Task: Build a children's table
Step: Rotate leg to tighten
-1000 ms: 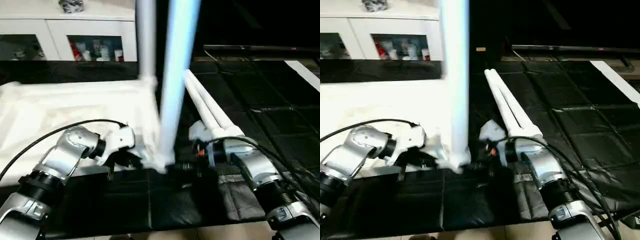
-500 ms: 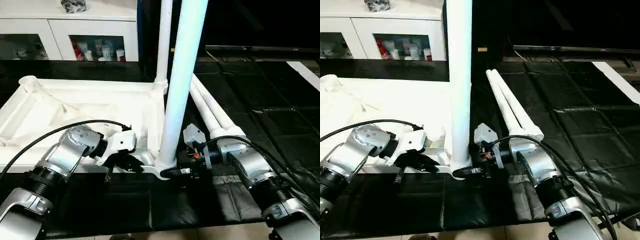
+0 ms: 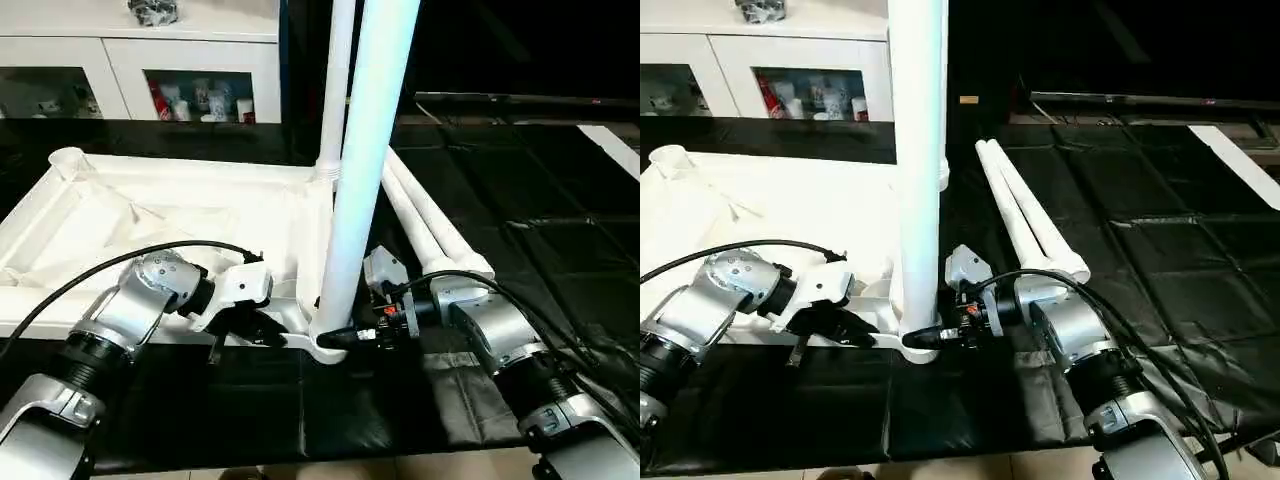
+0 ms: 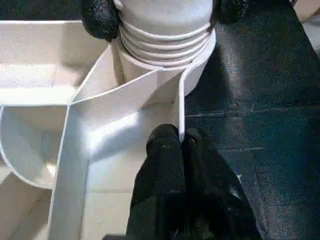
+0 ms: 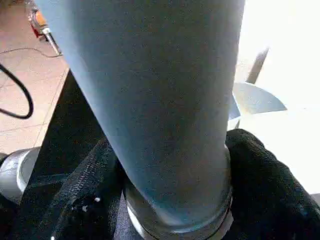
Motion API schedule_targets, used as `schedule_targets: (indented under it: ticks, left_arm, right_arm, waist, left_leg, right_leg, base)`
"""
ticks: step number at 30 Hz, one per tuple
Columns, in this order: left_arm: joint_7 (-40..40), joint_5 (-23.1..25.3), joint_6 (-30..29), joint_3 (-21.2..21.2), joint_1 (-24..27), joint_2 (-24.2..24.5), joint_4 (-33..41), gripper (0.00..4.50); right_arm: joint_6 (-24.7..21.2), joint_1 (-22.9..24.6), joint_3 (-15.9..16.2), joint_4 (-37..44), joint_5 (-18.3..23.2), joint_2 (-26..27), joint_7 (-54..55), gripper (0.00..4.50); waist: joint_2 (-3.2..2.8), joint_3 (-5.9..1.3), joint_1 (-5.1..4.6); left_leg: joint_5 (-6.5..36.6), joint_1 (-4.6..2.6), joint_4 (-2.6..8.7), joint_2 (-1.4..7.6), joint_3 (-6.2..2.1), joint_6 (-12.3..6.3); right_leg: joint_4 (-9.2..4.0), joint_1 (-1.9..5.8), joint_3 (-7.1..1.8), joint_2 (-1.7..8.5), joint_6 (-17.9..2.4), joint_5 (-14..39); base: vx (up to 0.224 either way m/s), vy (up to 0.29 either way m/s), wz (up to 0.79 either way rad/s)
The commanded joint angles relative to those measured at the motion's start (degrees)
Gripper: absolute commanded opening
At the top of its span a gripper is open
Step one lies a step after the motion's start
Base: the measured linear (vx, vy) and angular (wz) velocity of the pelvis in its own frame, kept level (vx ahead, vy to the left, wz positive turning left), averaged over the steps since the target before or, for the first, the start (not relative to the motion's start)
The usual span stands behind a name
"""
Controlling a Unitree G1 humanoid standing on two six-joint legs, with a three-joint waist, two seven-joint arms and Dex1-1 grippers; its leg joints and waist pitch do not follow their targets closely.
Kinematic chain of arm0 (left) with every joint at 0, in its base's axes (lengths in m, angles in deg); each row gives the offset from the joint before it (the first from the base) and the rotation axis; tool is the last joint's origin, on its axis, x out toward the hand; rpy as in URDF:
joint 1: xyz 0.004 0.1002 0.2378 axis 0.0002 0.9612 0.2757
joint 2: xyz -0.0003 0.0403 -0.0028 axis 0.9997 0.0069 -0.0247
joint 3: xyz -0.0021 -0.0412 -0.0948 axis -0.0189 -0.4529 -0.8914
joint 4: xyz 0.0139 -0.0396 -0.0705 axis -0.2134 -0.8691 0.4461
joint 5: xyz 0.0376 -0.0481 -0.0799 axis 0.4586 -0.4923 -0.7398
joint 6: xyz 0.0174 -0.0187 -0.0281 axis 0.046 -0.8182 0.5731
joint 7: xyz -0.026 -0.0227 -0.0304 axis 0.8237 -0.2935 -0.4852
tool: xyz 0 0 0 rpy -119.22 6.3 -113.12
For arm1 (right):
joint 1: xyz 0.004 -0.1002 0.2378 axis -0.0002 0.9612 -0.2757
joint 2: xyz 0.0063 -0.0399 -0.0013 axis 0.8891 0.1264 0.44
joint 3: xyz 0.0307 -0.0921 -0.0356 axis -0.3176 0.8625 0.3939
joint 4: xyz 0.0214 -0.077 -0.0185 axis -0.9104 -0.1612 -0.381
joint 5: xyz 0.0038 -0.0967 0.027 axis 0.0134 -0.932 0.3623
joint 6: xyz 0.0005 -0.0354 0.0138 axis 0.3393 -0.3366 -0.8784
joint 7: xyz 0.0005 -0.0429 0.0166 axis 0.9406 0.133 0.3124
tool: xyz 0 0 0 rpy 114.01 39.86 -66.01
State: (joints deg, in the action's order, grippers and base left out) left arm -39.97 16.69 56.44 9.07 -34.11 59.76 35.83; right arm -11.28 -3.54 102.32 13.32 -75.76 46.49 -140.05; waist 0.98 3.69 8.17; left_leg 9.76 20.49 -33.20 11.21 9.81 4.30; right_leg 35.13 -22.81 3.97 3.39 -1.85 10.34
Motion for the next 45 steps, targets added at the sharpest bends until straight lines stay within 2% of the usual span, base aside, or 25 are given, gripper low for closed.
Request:
schedule_targets:
  ticks: [1, 3, 4, 5, 7, 9, 10, 11, 12, 13, 14, 15, 16, 18, 22, 24, 25, 26, 28, 32, 35, 37, 39, 43, 45]
  left_arm:
    - [2.77, 1.11, -1.13, 0.03, -0.44, -1.08, -0.38, 0.00]
    - [5.44, 0.73, -3.36, -1.11, -0.28, -2.09, -0.19, 0.00]
    - [9.78, -0.14, -7.29, -3.17, -0.07, -3.88, 0.72, 0.00]
    - [10.69, -0.35, -8.17, -3.63, -0.02, -4.26, 0.98, 0.00]
    - [15.32, -1.29, -12.66, -5.90, 0.46, -6.21, 2.86, 0.00]
    - [20.44, -2.20, -18.44, -8.54, 1.44, -8.61, 6.04, 0.00]
    - [23.72, -2.65, -22.10, -10.16, 2.19, -10.26, 8.31, 0.00]
    - [25.65, -2.82, -23.99, -11.04, 2.55, -11.35, 9.45, 0.00]
    - [27.28, -2.72, -25.36, -11.64, 2.86, -12.35, 10.45, 0.00]
    - [28.01, -2.71, -25.99, -11.95, 2.95, -12.86, 10.84, 0.00]
    - [31.65, -2.66, -29.28, -13.42, 3.39, -15.36, 12.90, 0.00]
    - [33.44, -2.33, -30.58, -13.77, 3.66, -16.60, 14.04, 0.00]
    - [35.17, -1.82, -31.52, -13.79, 3.93, -17.72, 15.11, 0.00]
    - [35.75, -1.51, -31.43, -13.60, 4.01, -18.06, 15.32, 0.00]
    - [36.81, -0.51, -33.03, -12.45, 4.25, -18.22, 16.67, 0.00]
    - [36.86, -0.20, -33.19, -12.17, 4.27, -17.81, 16.77, 0.00]
    - [36.86, 0.06, -33.05, -12.17, 4.32, -17.45, 16.70, 0.00]
    - [37.16, 0.04, -33.44, -12.22, 4.41, -17.28, 16.93, 0.00]
    - [37.16, -0.08, -33.66, -11.84, 4.54, -16.47, 17.21, 0.00]
    - [35.79, -0.23, -32.39, -11.44, 4.24, -15.02, 16.34, 0.00]
    - [32.23, -0.17, -28.98, -10.93, 3.24, -12.63, 13.47, 0.00]
    - [29.05, -0.38, -26.28, -10.62, 2.44, -10.74, 11.44, 0.00]
    - [26.33, -0.62, -23.85, -10.04, 1.89, -9.14, 10.11, 0.00]
    - [21.57, -0.88, -19.59, -8.46, 1.86, -6.86, 9.31, 0.00]
    - [13.21, -1.45, -14.59, -5.89, 1.77, -3.37, 8.02, 0.00]
  right_arm:
    - [-1.01, 0.95, 0.46, 0.85, 0.69, 0.76, 0.63, 2.63]
    - [-1.32, 1.63, 0.29, 1.05, 0.14, 1.59, 3.15, 2.63]
    - [-1.56, 2.20, -0.22, 0.45, -0.95, 3.24, 7.89, 2.63]
    - [-1.63, 2.29, -0.35, 0.27, -1.17, 3.63, 8.94, 2.62]
    - [-2.08, 2.44, -1.12, -0.89, -2.15, 5.63, 14.13, 2.62]
    - [-2.87, 1.71, -2.63, -3.03, -2.74, 8.58, 20.43, 2.62]
    - [-3.38, 1.08, -3.74, -4.56, -2.93, 10.60, 24.48, 2.62]
    - [-3.50, 0.55, -4.33, -5.55, -3.06, 11.74, 26.79, 2.62]
    - [-3.91, 0.08, -4.91, -6.31, -3.09, 12.78, 28.87, 2.62]
    - [-4.19, -0.17, -5.20, -6.63, -3.01, 13.22, 29.75, 2.62]
    - [-5.59, -1.29, -6.64, -8.12, -2.70, 15.41, 34.12, 2.62]
    - [-5.79, -2.09, -7.09, -9.06, -2.91, 16.43, 36.41, 2.62]
    - [-5.58, -2.90, -7.22, -9.98, -3.43, 17.22, 38.44, 2.62]
    - [-5.33, -3.20, -7.09, -10.31, -3.69, 17.45, 38.85, 2.62]
    - [-2.90, -3.26, -6.17, -10.70, -5.30, 17.94, 38.24, 2.62]
    - [-2.38, -3.19, -6.27, -10.89, -5.20, 17.94, 38.15, 2.62]
    - [-2.32, -3.08, -6.79, -10.92, -4.61, 17.98, 37.76, 2.97]
    - [-2.44, -3.07, -7.47, -10.97, -4.01, 18.10, 37.64, 3.32]
    - [-2.87, -2.93, -7.98, -10.57, -3.30, 18.07, 37.12, 3.34]
    - [-2.53, -1.91, -7.76, -8.55, -2.21, 16.99, 33.71, 3.79]
    - [-2.84, -0.27, -7.38, -4.95, -0.75, 13.85, 28.50, 4.15]
    - [-2.60, 0.66, -7.18, -2.71, -0.36, 10.94, 25.21, 4.25]
    - [-2.27, 1.12, -7.22, -1.54, -0.34, 8.80, 23.12, 4.44]
    - [-1.77, 1.36, -7.23, -0.92, -0.37, 6.42, 20.46, 4.44]
    - [-0.41, 1.66, -6.60, 0.31, -0.53, 1.84, 14.18, 4.44]
  waist:
    - [-0.70, -4.05, -0.43]
    - [-0.86, -3.90, -0.48]
    - [-0.85, -3.70, -0.59]
    - [-1.02, -3.65, -0.79]
    - [-0.89, -3.62, -1.11]
    - [-0.86, -3.48, -1.82]
    - [-0.44, -3.48, -2.63]
    - [-0.25, -3.46, -2.86]
    - [-0.31, -3.60, -3.42]
    - [-0.45, -3.64, -3.73]
    - [-0.44, -3.75, -3.84]
    - [-0.27, -3.71, -4.31]
    - [-0.30, -3.74, -4.51]
    - [-0.29, -3.92, -4.39]
    - [-0.29, -4.18, -4.32]
    - [-0.29, -4.21, -4.38]
    - [-0.36, -4.19, -4.38]
    - [-0.46, -4.15, -4.36]
    - [-0.52, -3.97, -4.50]
    - [-0.50, -3.96, -4.58]
    - [-0.36, -4.01, -4.24]
    - [-0.43, -4.20, -4.03]
    - [-0.57, -4.02, -3.93]
    - [-0.64, -3.99, -3.75]
    - [-0.74, -4.15, -3.59]
  left_leg:
    - [13.59, -0.77, 3.76, 2.30, -0.47, 0.14]
    - [14.56, -0.93, 3.85, 2.31, -0.46, 0.43]
    - [15.99, -1.08, 3.94, 2.27, -0.55, 0.89]
    - [16.67, -1.09, 4.04, 2.32, -0.68, 1.48]
    - [18.15, -1.32, 4.10, 2.00, -0.89, 1.77]
    - [18.79, -1.31, 4.12, 1.98, -1.00, 1.98]
    - [18.64, -1.02, 4.22, 2.13, -1.12, 2.33]
    - [18.30, -0.80, 4.20, 1.89, -1.18, 2.03]
    - [17.31, -0.41, 4.19, 1.71, -1.27, 1.71]
    - [16.52, -0.23, 4.14, 1.67, -1.25, 1.28]
    - [16.18, -0.35, 4.02, 1.69, -1.15, 1.11]
    - [15.56, -0.48, 3.91, 1.79, -1.02, 1.03]
    - [15.56, -0.51, 3.71, 1.49, -0.91, 0.51]
    - [13.85, -0.42, 3.59, 1.50, -0.77, -0.33]
    - [10.63, -0.17, 3.50, 1.57, -0.55, -1.44]
    - [9.92, -0.12, 3.48, 1.57, -0.51, -1.72]
    - [9.76, -0.07, 3.47, 1.53, -0.48, -1.86]
    - [9.92, -0.08, 3.48, 1.52, -0.48, -1.84]
    - [11.54, -0.14, 3.61, 1.53, -0.50, -1.50]
    - [12.27, -0.16, 3.66, 1.58, -0.58, -1.24]
    - [11.43, -0.18, 3.58, 1.49, -0.55, -1.93]
    - [10.49, -0.18, 3.48, 1.59, -0.50, -2.36]
    - [11.14, -0.17, 3.55, 1.50, -0.50, -2.38]
    - [12.43, -0.32, 3.67, 1.60, -0.68, -1.66]
    - [12.33, -0.45, 3.60, 1.74, -0.68, -1.68]
  right_leg:
    - [-4.43, 2.55, -3.02, 4.87, -9.77, 16.93]
    - [-4.73, 2.41, -3.06, 4.84, -9.29, 18.52]
    - [-4.97, 2.30, -3.02, 4.98, -9.05, 20.77]
    - [-4.85, 2.30, -3.03, 5.03, -8.92, 21.82]
    - [-5.59, 2.27, -2.85, 5.14, -7.19, 26.97]
    - [-5.81, 2.13, -2.76, 5.14, -7.19, 27.96]
    - [-5.47, 2.33, -2.73, 5.21, -7.66, 27.62]
    - [-5.65, 2.45, -2.51, 5.13, -7.31, 28.27]
    - [-5.64, 2.77, -2.42, 5.04, -6.87, 27.94]
    - [-5.64, 2.78, -2.47, 4.93, -6.68, 26.84]
    - [-5.60, 2.68, -2.59, 4.88, -6.71, 26.00]
    - [-5.32, 2.45, -2.76, 4.84, -8.04, 23.68]
    - [-5.52, 2.42, -2.71, 4.73, -8.19, 23.97]
    - [-5.39, 2.45, -2.84, 4.65, -8.14, 21.69]
    - [-4.59, 2.76, -2.91, 4.40, -9.65, 14.21]
    - [-4.43, 2.87, -2.91, 4.35, -10.22, 12.40]
    - [-4.44, 2.93, -2.90, 4.37, -10.35, 12.06]
    - [-4.47, 2.92, -2.90, 4.41, -10.40, 12.25]
    - [-4.79, 2.85, -2.85, 4.41, -10.01, 14.78]
    - [-4.83, 2.84, -2.91, 4.37, -9.52, 15.74]
    - [-4.94, 2.93, -2.92, 4.34, -9.18, 14.96]
    - [-4.51, 3.00, -2.95, 4.30, -9.59, 12.29]
    - [-4.85, 2.92, -2.87, 4.32, -9.44, 13.57]
    - [-5.03, 2.87, -2.87, 4.52, -9.04, 16.32]
    - [-4.80, 2.84, -2.84, 4.44, -9.57, 15.16]
  base:
    - [0.000, 0.000, 0.00]
    - [0.000, 0.000, 0.00]
    - [0.000, 0.000, 0.00]
    - [0.000, 0.000, 0.00]
    - [0.000, 0.000, 0.00]
    - [0.000, 0.000, 0.00]
    - [0.000, 0.000, 0.00]
    - [0.000, 0.000, 0.00]
    - [0.000, 0.000, 0.00]
    - [0.000, 0.000, 0.00]
    - [0.000, 0.000, 0.00]
    - [0.000, 0.000, 0.00]
    - [0.000, 0.000, 0.00]
    - [0.000, 0.000, 0.00]
    - [0.000, 0.000, 0.00]
    - [0.000, 0.000, 0.00]
    - [0.000, 0.000, 0.00]
    - [0.000, 0.000, 0.00]
    - [0.000, 0.000, 0.00]
    - [0.000, 0.000, 0.00]
    - [0.000, 0.000, 0.00]
    - [0.000, 0.000, 0.00]
    - [0.000, 0.000, 0.00]
    - [0.000, 0.000, 0.00]
    - [0.000, 0.000, 0.00]
